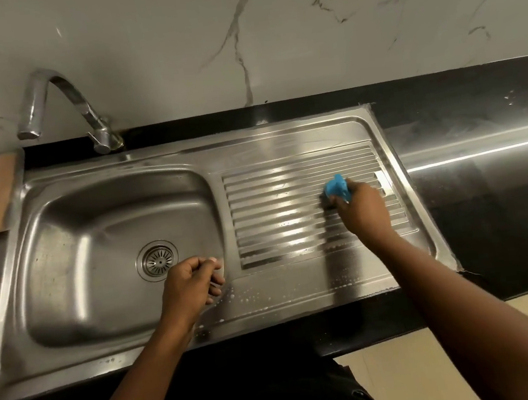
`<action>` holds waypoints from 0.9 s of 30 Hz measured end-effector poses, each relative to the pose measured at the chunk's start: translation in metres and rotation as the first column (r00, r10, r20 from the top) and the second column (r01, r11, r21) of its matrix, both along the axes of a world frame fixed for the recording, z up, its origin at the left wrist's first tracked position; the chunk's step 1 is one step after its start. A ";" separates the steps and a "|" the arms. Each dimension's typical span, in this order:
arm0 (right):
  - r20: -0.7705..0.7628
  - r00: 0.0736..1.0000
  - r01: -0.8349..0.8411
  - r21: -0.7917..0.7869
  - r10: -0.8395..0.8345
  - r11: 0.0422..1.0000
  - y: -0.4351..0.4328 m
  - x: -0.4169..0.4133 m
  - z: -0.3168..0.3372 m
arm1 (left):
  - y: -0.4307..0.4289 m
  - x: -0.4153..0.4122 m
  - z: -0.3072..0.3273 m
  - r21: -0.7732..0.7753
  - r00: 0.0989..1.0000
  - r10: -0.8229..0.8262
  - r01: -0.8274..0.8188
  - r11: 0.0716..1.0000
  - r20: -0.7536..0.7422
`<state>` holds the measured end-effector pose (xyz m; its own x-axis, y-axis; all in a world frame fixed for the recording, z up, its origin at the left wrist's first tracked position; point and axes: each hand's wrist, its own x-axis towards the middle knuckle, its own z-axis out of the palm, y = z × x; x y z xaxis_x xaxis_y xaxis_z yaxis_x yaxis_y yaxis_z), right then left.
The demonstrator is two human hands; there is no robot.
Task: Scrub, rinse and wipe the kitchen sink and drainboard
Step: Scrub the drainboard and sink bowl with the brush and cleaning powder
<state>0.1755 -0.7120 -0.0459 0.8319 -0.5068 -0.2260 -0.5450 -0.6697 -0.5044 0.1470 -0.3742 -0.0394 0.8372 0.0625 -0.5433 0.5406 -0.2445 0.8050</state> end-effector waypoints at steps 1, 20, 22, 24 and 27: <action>0.011 1.000 -0.013 0.021 0.013 1.000 0.016 0.002 -0.001 | 0.003 0.000 0.000 0.009 1.000 -0.003 0.003 1.000 0.005; -0.101 0.878 -0.470 0.002 0.468 0.882 0.191 -0.056 0.012 | 0.055 -0.015 0.002 0.018 0.999 -0.030 0.029 0.999 0.027; -0.113 0.872 -0.480 0.003 0.477 0.877 0.190 -0.066 0.011 | 0.059 -0.015 0.003 0.010 0.999 -0.031 0.031 0.999 0.032; -0.114 0.882 -0.459 0.007 0.456 0.889 0.188 -0.061 0.010 | 0.064 -0.015 0.006 0.000 0.999 -0.025 0.025 1.000 0.038; -0.082 0.913 -0.402 -0.003 0.400 0.916 0.190 -0.035 0.008 | 0.073 -0.016 0.010 -0.011 0.999 -0.007 0.007 1.000 0.048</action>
<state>0.1406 -0.5221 -0.0383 0.9463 -0.1392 -0.2916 -0.2655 -0.8495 -0.4560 0.1313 -0.3008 -0.0293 0.8626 0.0508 -0.5033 0.4998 -0.2393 0.8324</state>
